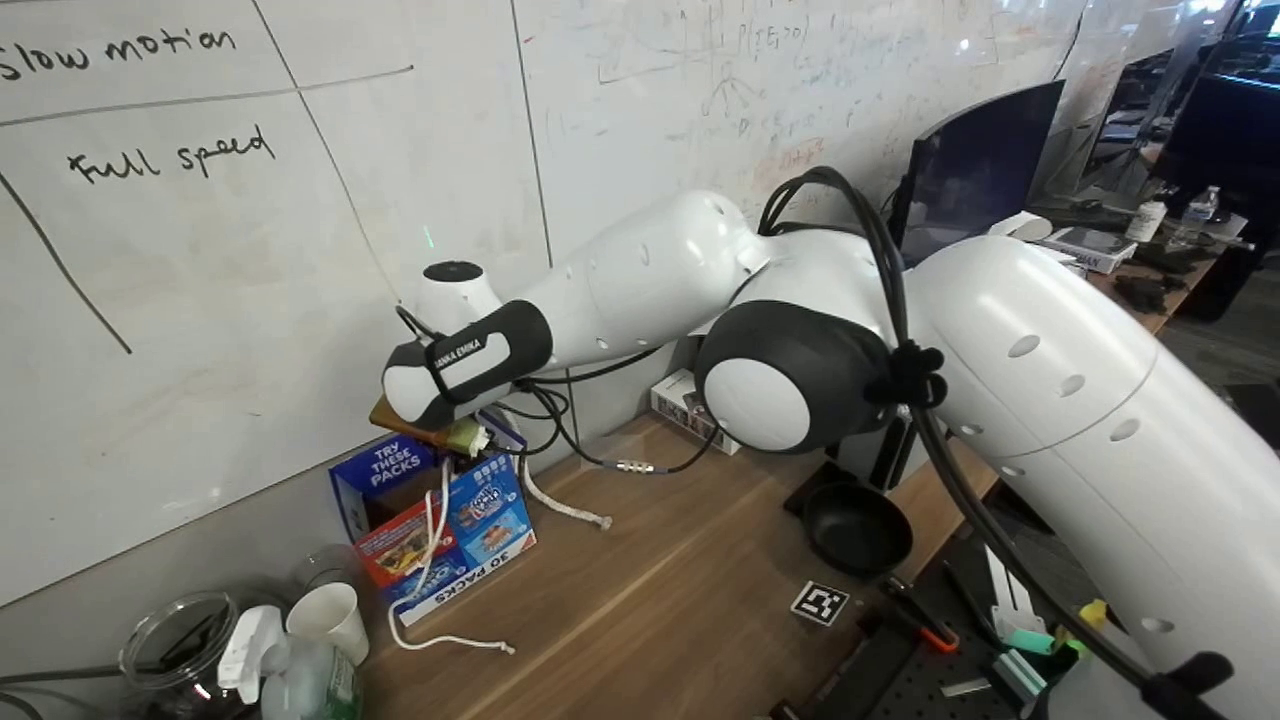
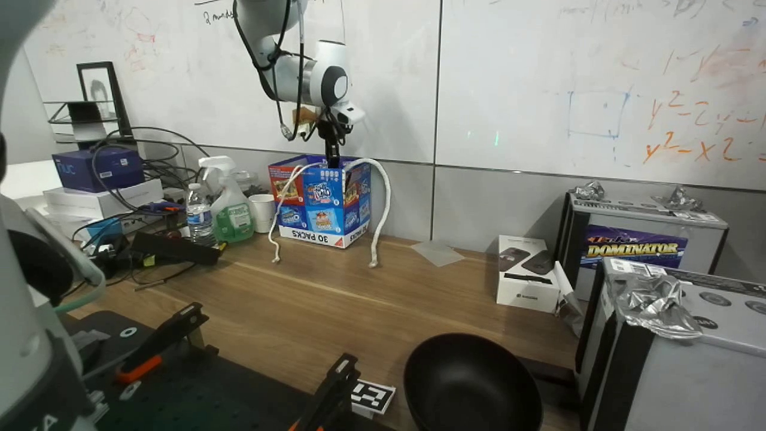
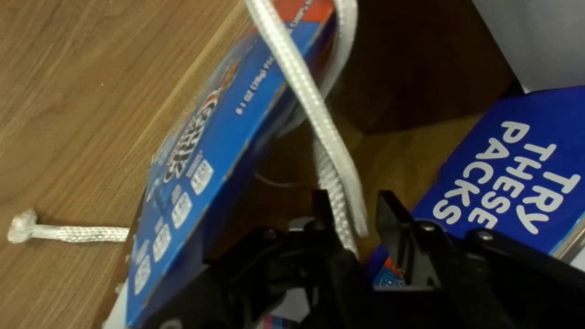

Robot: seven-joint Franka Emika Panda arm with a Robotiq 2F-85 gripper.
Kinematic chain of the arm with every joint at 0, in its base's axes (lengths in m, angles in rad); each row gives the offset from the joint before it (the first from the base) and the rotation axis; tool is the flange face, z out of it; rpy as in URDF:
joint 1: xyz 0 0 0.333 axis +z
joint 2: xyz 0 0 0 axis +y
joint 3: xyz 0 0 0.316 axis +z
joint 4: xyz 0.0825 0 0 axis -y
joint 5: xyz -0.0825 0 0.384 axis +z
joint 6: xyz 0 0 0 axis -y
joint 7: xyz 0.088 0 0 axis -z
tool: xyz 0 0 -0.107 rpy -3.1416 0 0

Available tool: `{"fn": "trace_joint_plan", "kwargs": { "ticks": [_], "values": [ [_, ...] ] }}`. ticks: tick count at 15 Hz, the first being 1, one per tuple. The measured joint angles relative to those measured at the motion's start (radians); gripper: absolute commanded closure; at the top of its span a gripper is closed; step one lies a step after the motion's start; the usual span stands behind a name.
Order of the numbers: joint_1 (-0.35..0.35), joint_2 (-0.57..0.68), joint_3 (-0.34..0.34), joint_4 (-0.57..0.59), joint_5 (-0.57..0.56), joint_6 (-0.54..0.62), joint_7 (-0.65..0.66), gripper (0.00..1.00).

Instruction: Put the ropes in the carton box

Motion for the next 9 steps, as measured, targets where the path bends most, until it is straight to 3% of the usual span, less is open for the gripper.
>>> {"fn": "trace_joint_plan", "kwargs": {
  "ticks": [5, 9],
  "values": [
    [0.017, 0.000, -0.035, 0.036, -0.078, -0.026, 0.091, 0.01],
    [0.057, -0.030, -0.081, 0.042, -0.175, -0.053, 0.177, 0.00]
  ]
}}
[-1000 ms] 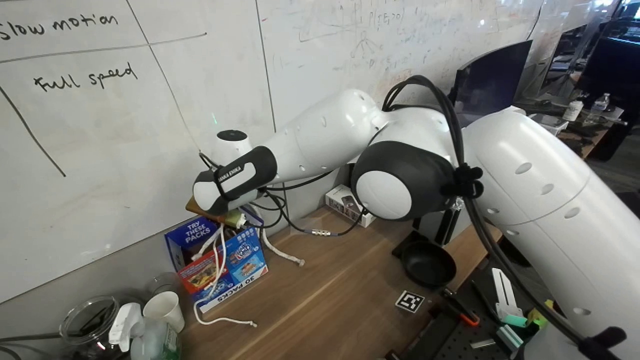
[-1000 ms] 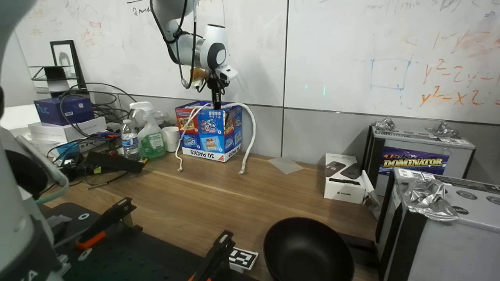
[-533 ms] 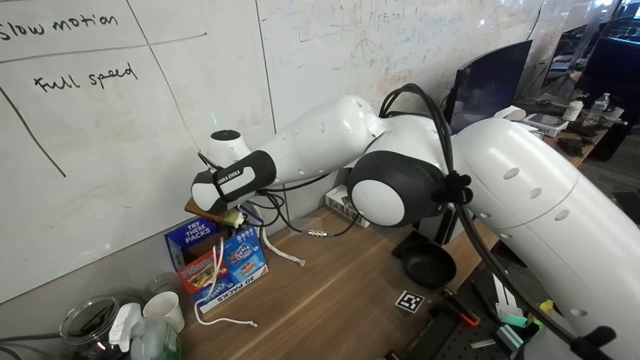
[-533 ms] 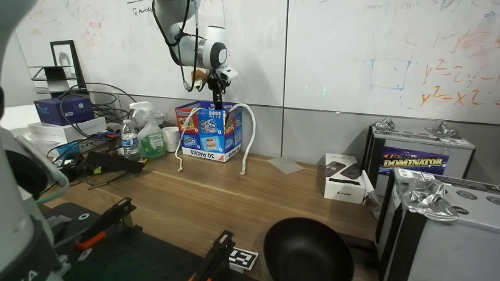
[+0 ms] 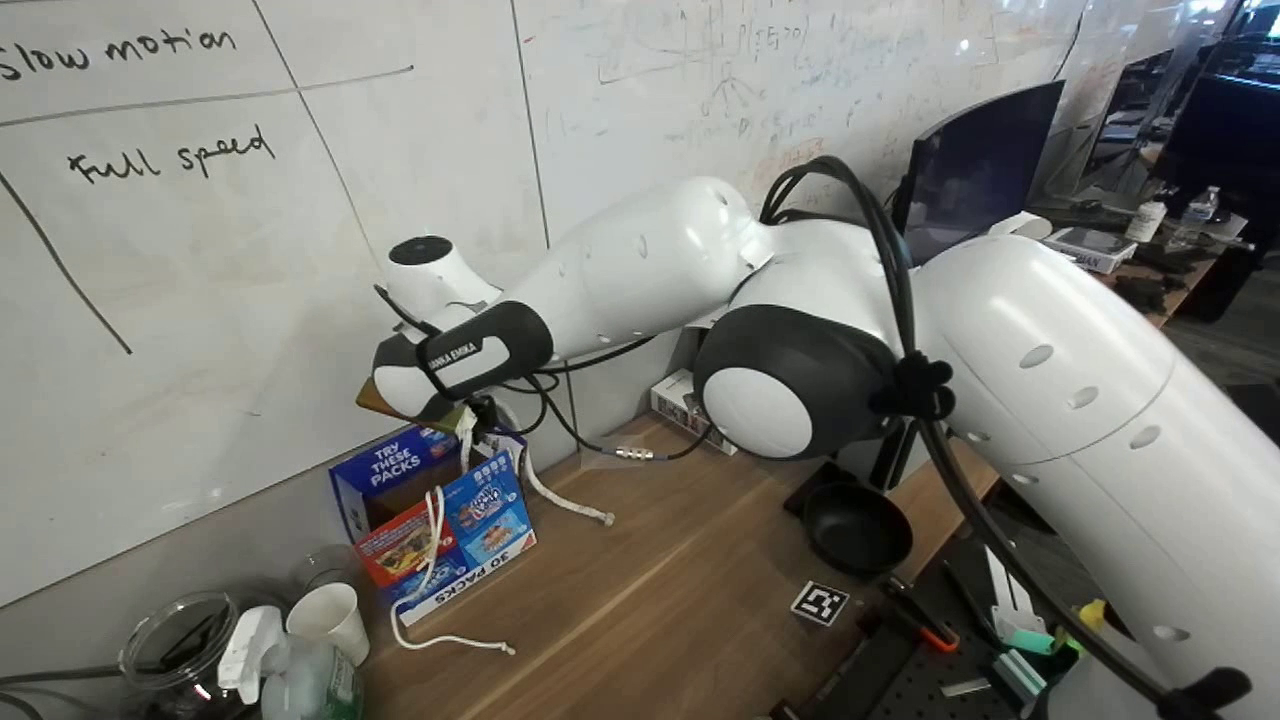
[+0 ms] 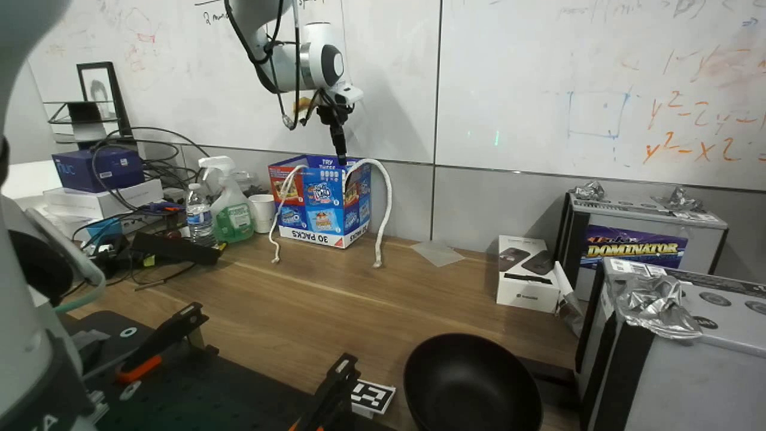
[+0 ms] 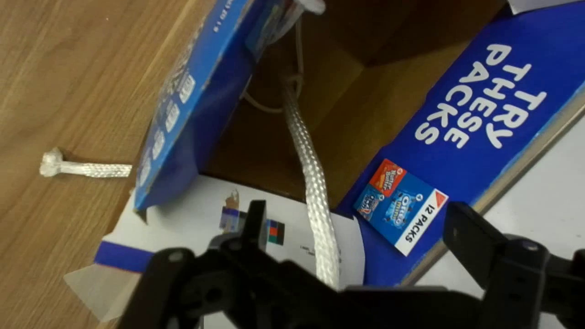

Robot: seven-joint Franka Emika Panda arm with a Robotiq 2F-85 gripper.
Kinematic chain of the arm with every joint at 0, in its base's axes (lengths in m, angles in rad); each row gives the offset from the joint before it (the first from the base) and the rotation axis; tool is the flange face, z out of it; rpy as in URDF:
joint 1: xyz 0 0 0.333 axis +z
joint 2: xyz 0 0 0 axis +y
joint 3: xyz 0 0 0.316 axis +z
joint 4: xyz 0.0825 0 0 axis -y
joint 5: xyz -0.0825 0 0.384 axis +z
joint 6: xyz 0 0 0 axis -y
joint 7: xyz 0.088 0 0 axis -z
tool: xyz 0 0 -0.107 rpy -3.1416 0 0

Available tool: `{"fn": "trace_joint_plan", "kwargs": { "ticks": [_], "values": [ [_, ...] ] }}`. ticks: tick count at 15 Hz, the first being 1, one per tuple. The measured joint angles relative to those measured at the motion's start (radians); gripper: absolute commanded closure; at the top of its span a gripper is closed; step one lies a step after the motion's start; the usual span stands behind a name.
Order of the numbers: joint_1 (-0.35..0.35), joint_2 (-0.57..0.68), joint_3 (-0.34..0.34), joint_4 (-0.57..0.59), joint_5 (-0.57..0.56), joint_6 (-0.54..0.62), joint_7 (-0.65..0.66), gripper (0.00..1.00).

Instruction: Put the ropes in the carton box

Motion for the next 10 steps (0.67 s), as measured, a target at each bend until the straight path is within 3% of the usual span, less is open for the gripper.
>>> {"fn": "trace_joint_plan", "kwargs": {
  "ticks": [4, 10],
  "values": [
    [0.051, -0.079, -0.043, -0.032, -0.088, -0.061, 0.055, 0.00],
    [0.080, -0.227, -0.067, -0.180, -0.168, -0.081, 0.091, 0.00]
  ]
}}
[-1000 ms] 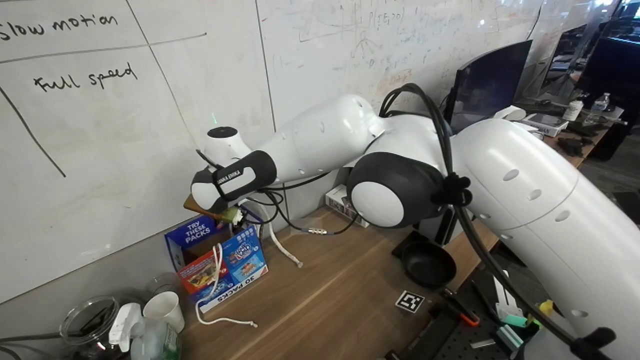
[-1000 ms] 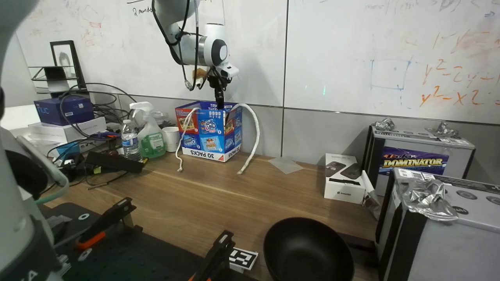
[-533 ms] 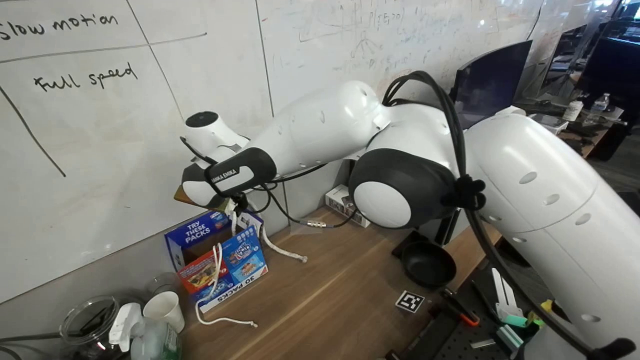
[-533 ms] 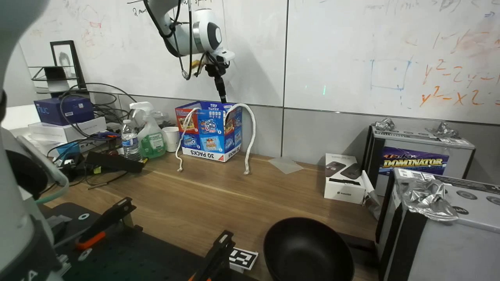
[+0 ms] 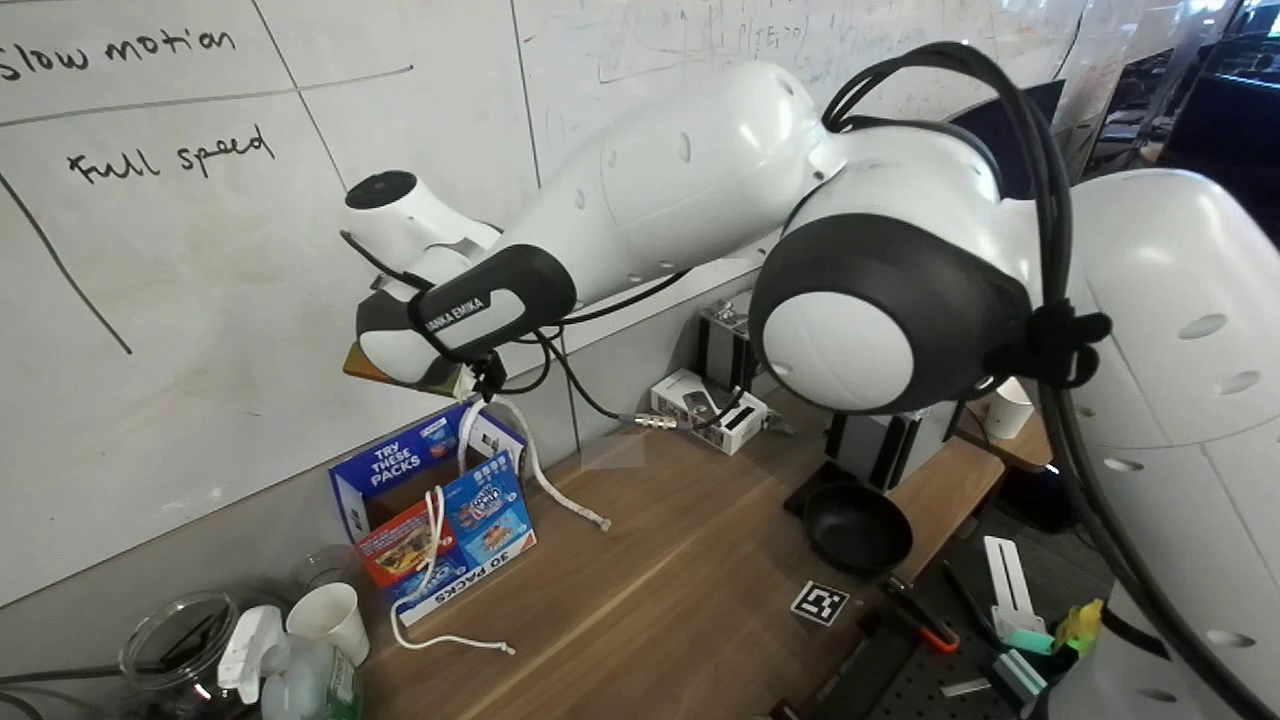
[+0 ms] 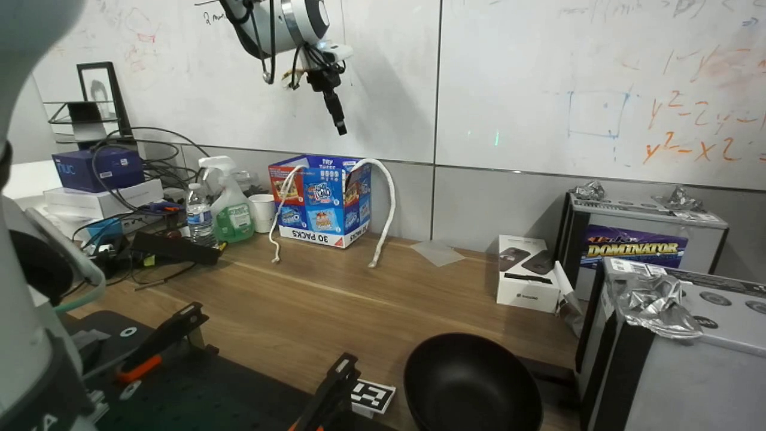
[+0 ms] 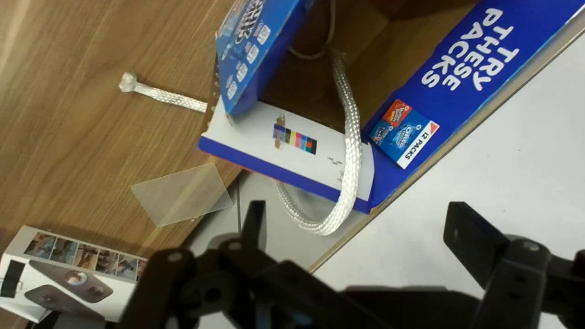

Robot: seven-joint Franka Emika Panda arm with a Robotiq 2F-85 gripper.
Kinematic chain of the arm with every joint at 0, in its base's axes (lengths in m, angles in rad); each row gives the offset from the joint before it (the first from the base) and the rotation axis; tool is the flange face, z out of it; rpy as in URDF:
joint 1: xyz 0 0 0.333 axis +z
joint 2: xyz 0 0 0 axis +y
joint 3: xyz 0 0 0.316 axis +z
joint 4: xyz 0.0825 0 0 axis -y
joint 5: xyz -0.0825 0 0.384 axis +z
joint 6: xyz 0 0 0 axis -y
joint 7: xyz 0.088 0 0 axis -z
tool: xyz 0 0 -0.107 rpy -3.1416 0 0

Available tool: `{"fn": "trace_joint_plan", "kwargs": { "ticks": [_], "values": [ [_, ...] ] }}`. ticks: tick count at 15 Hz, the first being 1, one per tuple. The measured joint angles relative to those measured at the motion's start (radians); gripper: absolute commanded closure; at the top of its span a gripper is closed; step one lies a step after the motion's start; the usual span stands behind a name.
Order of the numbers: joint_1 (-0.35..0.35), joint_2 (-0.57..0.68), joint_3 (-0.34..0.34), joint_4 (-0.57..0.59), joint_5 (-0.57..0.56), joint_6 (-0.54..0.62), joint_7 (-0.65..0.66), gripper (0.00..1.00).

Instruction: Put the ropes in the carton box

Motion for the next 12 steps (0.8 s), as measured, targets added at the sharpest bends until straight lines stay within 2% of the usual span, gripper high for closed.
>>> {"fn": "trace_joint_plan", "kwargs": {
  "ticks": [5, 9, 12],
  "values": [
    [-0.034, -0.061, 0.024, -0.124, -0.023, -0.010, 0.012, 0.00],
    [-0.086, -0.134, 0.104, -0.251, -0.006, -0.014, -0.047, 0.00],
    [-0.120, -0.208, 0.175, -0.340, 0.049, -0.033, -0.116, 0.00]
  ]
}}
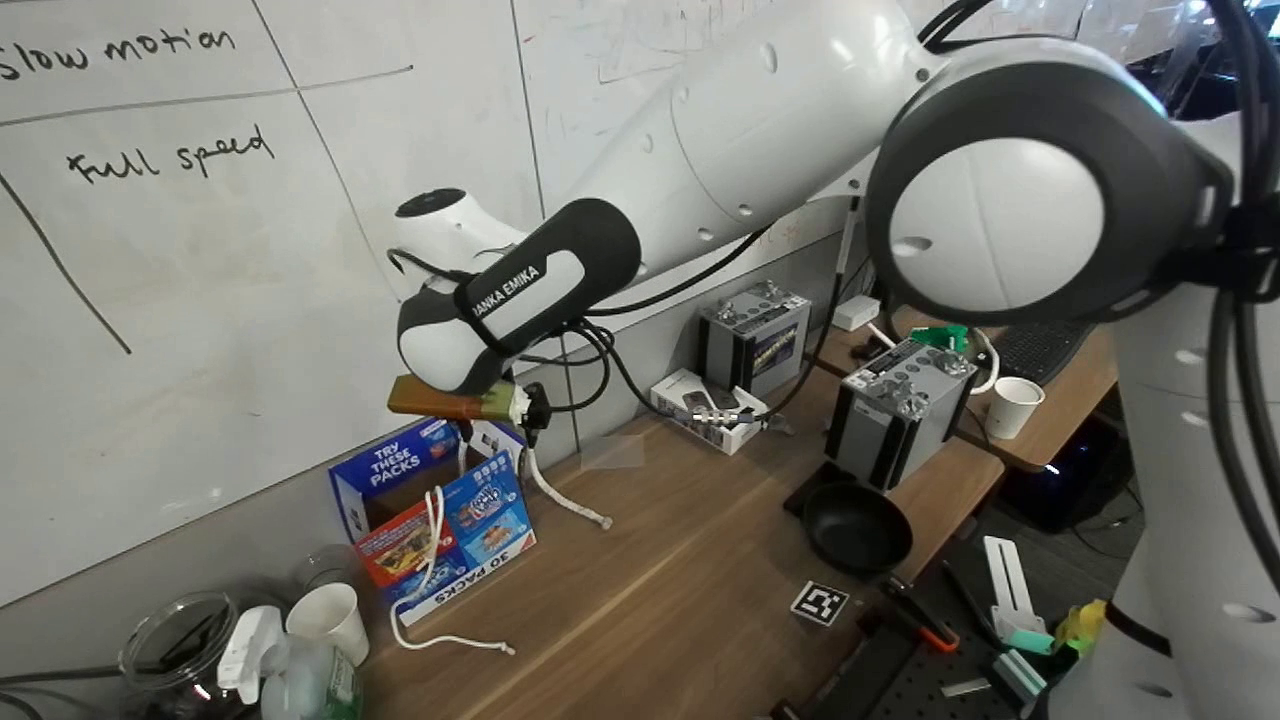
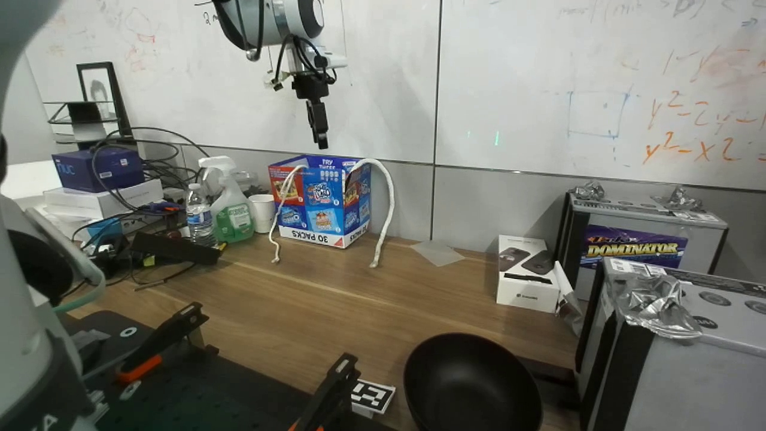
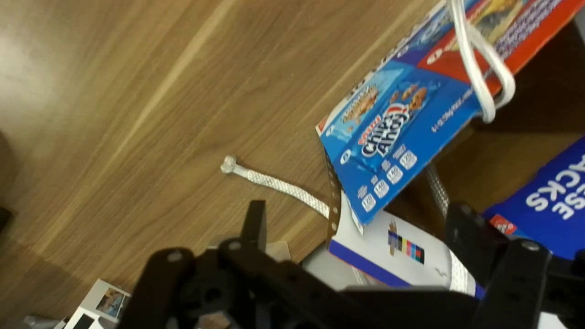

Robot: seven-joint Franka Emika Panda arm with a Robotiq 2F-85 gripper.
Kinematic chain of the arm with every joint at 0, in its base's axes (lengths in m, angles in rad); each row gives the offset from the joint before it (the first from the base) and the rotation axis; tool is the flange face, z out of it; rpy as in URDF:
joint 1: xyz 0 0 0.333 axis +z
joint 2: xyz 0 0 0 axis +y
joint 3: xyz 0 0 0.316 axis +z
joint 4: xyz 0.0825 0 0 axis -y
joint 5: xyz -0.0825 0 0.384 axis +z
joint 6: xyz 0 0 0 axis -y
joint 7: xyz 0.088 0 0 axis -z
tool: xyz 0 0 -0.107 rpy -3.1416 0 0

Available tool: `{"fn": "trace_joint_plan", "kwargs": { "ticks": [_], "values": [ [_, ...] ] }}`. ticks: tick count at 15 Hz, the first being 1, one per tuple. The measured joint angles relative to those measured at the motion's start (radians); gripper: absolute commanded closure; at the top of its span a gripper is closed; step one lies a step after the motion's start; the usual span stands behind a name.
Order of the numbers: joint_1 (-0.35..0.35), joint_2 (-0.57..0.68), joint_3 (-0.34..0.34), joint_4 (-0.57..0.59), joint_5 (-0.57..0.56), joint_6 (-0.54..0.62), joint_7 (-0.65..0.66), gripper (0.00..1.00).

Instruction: Put the ropes in the carton box

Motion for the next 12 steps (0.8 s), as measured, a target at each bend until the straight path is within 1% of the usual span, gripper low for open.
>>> {"fn": "trace_joint_plan", "kwargs": {
  "ticks": [4, 7, 9, 12],
  "values": [
    [-0.025, -0.104, 0.098, -0.138, 0.119, 0.000, -0.135, 0.00],
    [-0.027, -0.144, 0.156, -0.245, 0.200, 0.031, -0.237, 0.00],
    [-0.026, -0.148, 0.191, -0.317, 0.232, 0.101, -0.322, 0.00],
    [-0.026, -0.131, 0.228, -0.420, 0.269, 0.265, -0.455, 0.00]
  ]
}}
